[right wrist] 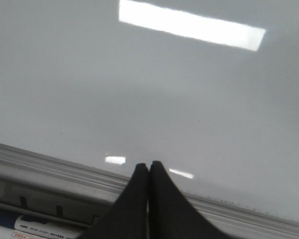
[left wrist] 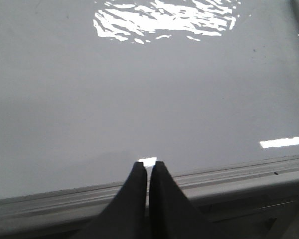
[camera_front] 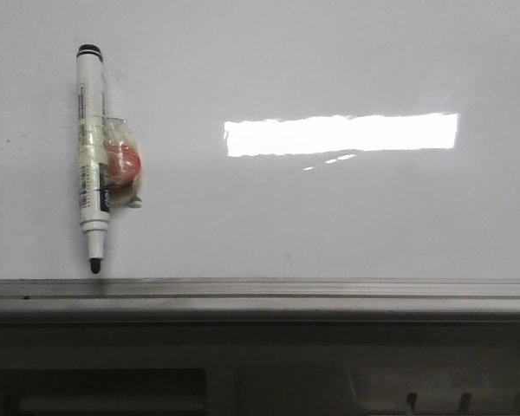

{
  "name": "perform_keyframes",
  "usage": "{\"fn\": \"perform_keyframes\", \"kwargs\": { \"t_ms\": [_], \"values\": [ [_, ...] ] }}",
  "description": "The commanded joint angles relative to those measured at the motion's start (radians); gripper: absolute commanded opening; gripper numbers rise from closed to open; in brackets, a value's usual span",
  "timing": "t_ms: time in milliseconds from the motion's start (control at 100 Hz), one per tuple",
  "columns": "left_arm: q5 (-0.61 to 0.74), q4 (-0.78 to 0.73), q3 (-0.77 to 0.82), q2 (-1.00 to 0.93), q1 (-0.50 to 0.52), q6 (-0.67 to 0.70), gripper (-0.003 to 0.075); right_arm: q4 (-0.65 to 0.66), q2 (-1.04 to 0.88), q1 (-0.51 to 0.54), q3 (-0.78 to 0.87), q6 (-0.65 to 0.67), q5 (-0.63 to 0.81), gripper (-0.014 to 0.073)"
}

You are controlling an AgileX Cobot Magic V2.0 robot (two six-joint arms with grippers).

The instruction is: Write number 3 on whiteboard

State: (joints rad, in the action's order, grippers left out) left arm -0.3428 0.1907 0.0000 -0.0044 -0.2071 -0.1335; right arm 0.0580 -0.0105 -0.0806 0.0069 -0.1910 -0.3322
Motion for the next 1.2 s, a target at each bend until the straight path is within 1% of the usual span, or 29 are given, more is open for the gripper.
{"fn": "perform_keyframes", "kwargs": {
  "t_ms": [0, 760, 830, 870, 900, 930, 970, 1040, 1090, 1100, 1110, 1190],
  "values": [
    [0.049, 0.014, 0.011, -0.024, -0.005, 0.006, -0.0021, 0.013, -0.015, 0.0, 0.029, -0.004, 0.007, -0.0062],
    [0.05, 0.007, 0.011, -0.024, -0.005, 0.006, -0.0021, 0.013, -0.015, 0.0, 0.029, -0.004, 0.007, -0.0062],
    [0.064, 0.017, 0.011, -0.024, -0.005, 0.006, -0.002, 0.025, -0.015, 0.0, 0.029, -0.004, 0.042, -0.0062],
    [0.092, 0.09, 0.011, -0.024, -0.005, 0.008, -0.0021, 0.027, -0.015, 0.0, 0.029, -0.004, 0.097, -0.0062],
    [0.113, 0.178, 0.011, -0.024, -0.005, 0.011, -0.0021, 0.027, -0.015, 0.0, 0.029, -0.004, 0.143, -0.0062],
    [0.132, 0.303, 0.011, -0.024, -0.005, 0.011, -0.0021, 0.027, -0.015, 0.0, 0.029, -0.004, 0.206, -0.0062],
    [0.161, 0.387, 0.011, -0.024, -0.005, 0.011, -0.0021, 0.014, -0.015, 0.0, 0.029, -0.004, 0.271, -0.0062],
    [0.223, 0.538, 0.011, -0.024, -0.005, 0.011, -0.0021, -0.086, -0.015, 0.0, 0.029, -0.003, 0.402, -0.0062],
    [0.258, 0.672, 0.011, -0.024, -0.005, 0.011, -0.0021, -0.168, -0.015, 0.0, 0.029, -0.003, 0.508, -0.0062],
    [0.266, 0.727, 0.011, -0.024, -0.005, 0.011, -0.0021, -0.194, -0.015, 0.0, 0.029, -0.003, 0.53, -0.0062],
    [0.271, 0.744, 0.011, -0.024, -0.005, 0.011, -0.002, -0.194, -0.015, 0.0, 0.029, -0.003, 0.53, -0.0062],
    [0.296, 0.89, 0.011, -0.024, -0.005, 0.011, -0.0021, -0.315, -0.015, 0.0, 0.029, 0.032, 0.643, -0.0062]
  ]
}}
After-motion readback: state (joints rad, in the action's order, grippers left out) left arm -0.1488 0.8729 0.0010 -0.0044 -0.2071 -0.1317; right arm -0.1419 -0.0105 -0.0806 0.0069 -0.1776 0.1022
